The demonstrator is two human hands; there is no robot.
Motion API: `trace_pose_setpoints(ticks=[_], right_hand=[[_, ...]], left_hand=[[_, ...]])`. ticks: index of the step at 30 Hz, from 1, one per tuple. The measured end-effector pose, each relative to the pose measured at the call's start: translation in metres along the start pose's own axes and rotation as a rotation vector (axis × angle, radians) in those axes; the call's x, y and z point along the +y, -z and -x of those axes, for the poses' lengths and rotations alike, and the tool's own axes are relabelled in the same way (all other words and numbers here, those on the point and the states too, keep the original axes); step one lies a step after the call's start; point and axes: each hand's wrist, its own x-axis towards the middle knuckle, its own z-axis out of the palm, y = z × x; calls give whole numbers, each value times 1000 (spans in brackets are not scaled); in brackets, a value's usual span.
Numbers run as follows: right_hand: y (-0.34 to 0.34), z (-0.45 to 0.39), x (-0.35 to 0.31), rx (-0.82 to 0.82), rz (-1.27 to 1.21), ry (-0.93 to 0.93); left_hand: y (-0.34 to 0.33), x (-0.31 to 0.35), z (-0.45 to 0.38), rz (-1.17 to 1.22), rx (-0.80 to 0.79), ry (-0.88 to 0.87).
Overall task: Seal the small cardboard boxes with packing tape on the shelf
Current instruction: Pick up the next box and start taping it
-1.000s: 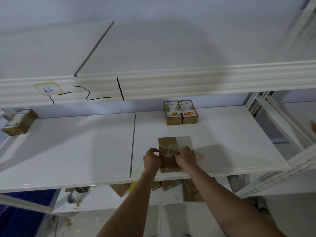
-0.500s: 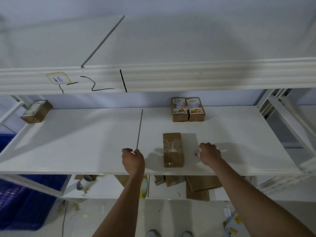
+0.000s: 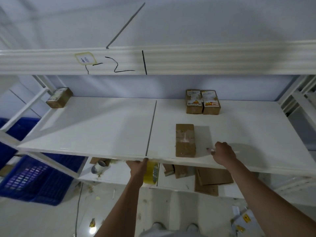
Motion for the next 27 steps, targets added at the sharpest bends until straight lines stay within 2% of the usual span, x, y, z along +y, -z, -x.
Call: trace_pose_setpoints(ticks=[2,6,11,14,16,19,23,27], right_hand=[[-7,2,1,23,0,4],[-15,5,-3,120,-148,-98],[-6,27,-20,299,-410,-248],[8,48,-50,461,-592,-256],[13,61,-74,511,-709,-193],[9,78,-109,467,-808,-55],[-5,96,-152,262,-822,79],[-27,104,-177,56,-817,122]], left_hand=[[2,-13,-19,-8,-136,-10],[16,-3,10,-48,-285,-38],[25,-1,9,27,-340,-9],[25,-2,0,12,-380,7],[26,-4,-3,-11,-399,6],[28,-6,-5,-20,-398,13],[31,-5,-6,-54,-414,-19],[28,-12,-5,-75,-374,-18]])
